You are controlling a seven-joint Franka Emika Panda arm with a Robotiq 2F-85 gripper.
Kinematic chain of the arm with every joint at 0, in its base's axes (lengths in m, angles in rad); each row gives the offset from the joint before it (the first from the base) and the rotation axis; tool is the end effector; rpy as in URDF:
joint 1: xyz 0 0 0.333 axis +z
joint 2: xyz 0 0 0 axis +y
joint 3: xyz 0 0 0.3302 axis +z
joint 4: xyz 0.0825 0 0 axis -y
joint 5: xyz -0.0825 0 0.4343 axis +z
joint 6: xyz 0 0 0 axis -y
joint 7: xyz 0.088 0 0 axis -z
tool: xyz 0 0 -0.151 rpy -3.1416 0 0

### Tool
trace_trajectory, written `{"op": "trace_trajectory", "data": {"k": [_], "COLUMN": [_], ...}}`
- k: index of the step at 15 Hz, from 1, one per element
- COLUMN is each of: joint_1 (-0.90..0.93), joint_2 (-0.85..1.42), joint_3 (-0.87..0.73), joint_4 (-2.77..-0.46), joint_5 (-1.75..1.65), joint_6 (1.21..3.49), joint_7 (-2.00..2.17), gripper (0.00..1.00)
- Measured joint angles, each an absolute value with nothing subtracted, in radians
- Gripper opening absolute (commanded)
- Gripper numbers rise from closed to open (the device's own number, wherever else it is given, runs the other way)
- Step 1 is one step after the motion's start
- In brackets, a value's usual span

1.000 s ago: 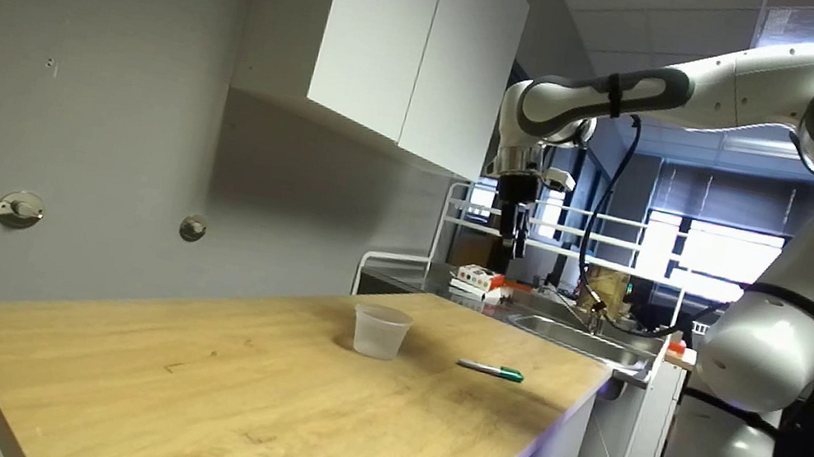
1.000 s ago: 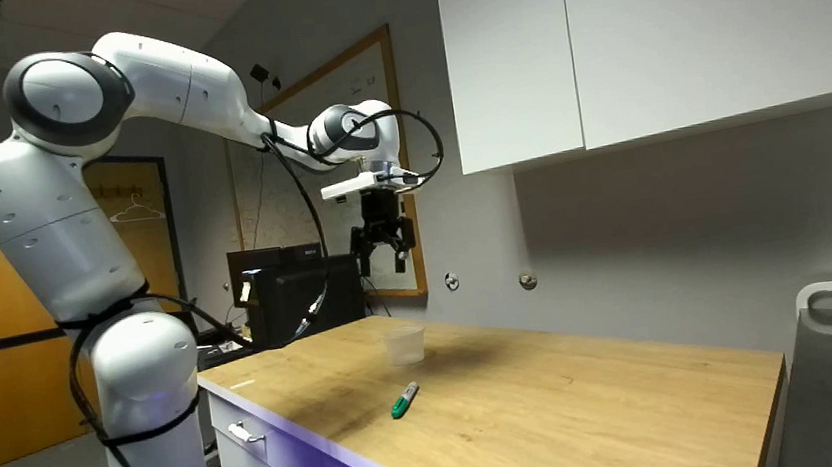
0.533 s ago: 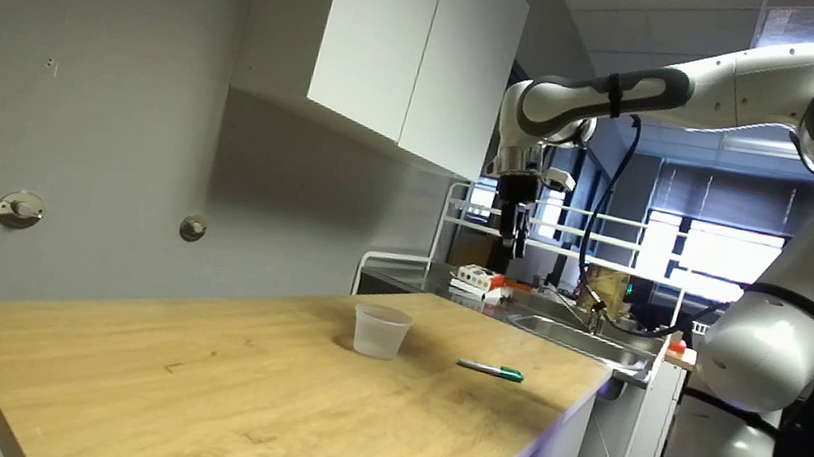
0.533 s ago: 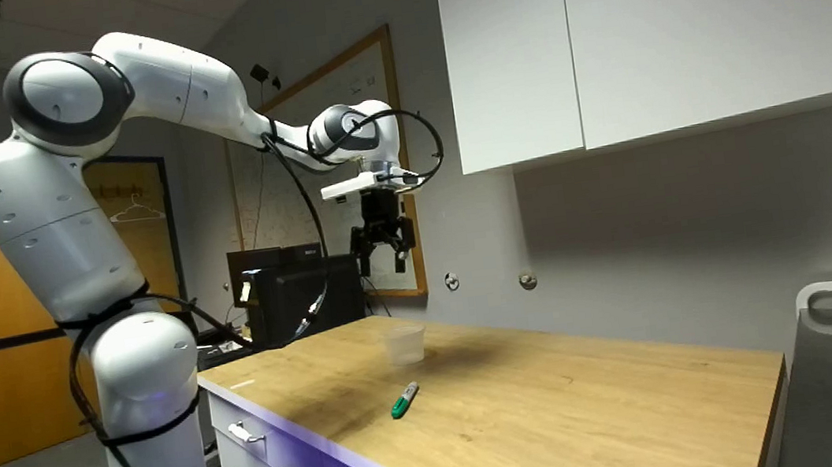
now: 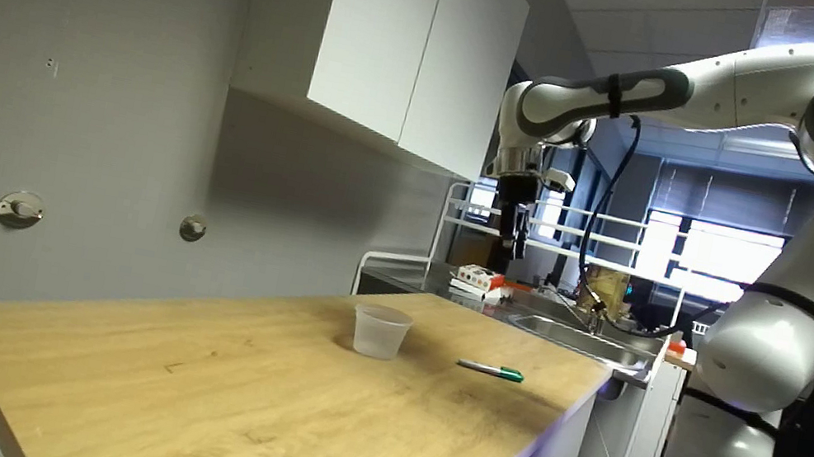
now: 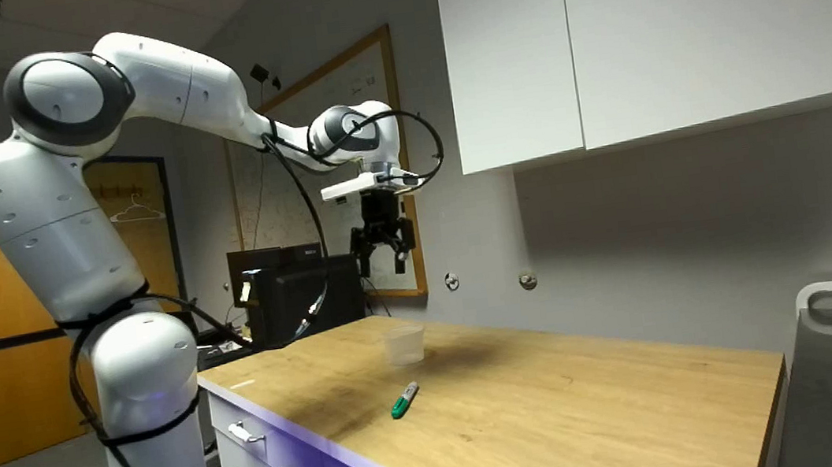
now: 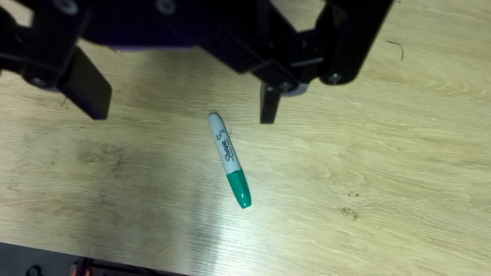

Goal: Put the marker inside the bowl

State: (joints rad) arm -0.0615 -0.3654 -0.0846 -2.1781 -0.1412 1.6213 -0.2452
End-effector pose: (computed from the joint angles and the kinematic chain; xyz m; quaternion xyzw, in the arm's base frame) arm 0.4506 -0.0891 0.4821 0.9919 0.0637 -0.1045 0.0354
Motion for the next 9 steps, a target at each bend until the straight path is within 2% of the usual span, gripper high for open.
{"op": "trace_trajectory", "data": {"k": [9], "joint_1": [-0.062], "joint_2": [-0.324], "joint_3": [-0.107], "joint_4": [-2.194], "joint_5": [-0.139], "joint_6": [1.663], "joint_7": [-0.267], "gripper": [1.0]}}
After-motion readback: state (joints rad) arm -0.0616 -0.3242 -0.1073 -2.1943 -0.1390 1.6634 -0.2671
